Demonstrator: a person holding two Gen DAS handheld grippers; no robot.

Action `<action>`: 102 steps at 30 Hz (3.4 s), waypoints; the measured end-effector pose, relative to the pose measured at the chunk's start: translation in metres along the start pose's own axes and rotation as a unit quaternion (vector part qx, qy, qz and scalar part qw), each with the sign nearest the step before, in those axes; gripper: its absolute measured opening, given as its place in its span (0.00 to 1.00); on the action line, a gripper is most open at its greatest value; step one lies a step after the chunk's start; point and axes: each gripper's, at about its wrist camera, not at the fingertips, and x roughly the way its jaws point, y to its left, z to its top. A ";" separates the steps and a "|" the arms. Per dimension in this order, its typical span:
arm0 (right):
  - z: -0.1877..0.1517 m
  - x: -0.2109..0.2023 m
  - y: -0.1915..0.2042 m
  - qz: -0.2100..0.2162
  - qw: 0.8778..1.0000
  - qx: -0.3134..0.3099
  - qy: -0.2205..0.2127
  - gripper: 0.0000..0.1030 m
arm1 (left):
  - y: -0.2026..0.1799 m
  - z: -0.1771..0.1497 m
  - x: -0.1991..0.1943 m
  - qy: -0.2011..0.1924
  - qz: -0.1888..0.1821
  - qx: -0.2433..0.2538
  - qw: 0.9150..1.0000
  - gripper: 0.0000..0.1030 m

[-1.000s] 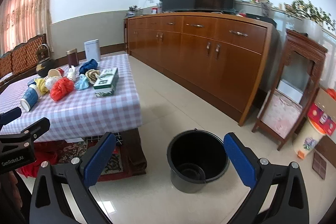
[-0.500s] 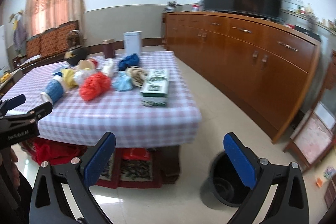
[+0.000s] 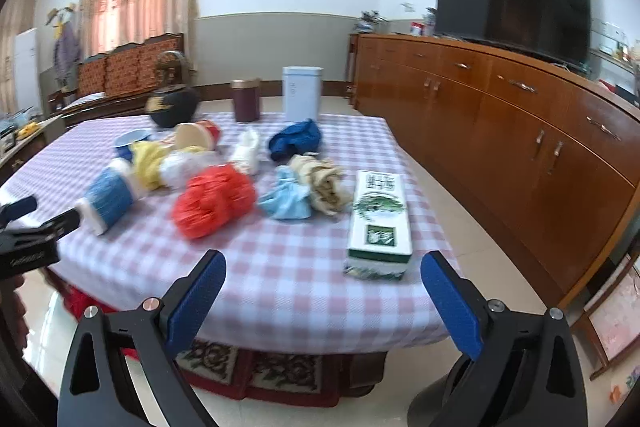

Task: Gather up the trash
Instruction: 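Grasp the blue-patterned paper cup with the left gripper while the right grasps the milk carton, then carry the cup and carton to the black bucket and release both inside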

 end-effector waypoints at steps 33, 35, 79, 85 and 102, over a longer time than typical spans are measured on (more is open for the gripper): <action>0.012 0.069 -0.055 -0.042 0.997 0.053 0.039 0.54 | -0.017 0.021 0.029 -0.006 -0.052 -0.007 0.999 0.58; 0.013 0.058 -0.058 -0.046 0.997 0.055 0.031 0.54 | -0.024 0.023 0.022 -0.010 -0.058 -0.002 0.998 0.58; -0.148 -0.096 -0.263 -0.182 0.970 0.146 0.074 0.54 | -0.349 -0.076 -0.070 0.051 -0.364 0.225 0.902 0.58; -0.181 -0.071 -0.286 -0.160 0.971 0.136 0.110 0.54 | -0.394 -0.097 -0.051 0.094 -0.394 0.252 0.879 0.58; -0.242 -0.002 -0.324 -0.118 0.966 0.125 0.192 1.00 | -0.379 -0.141 -0.006 0.168 -0.342 0.238 0.893 1.00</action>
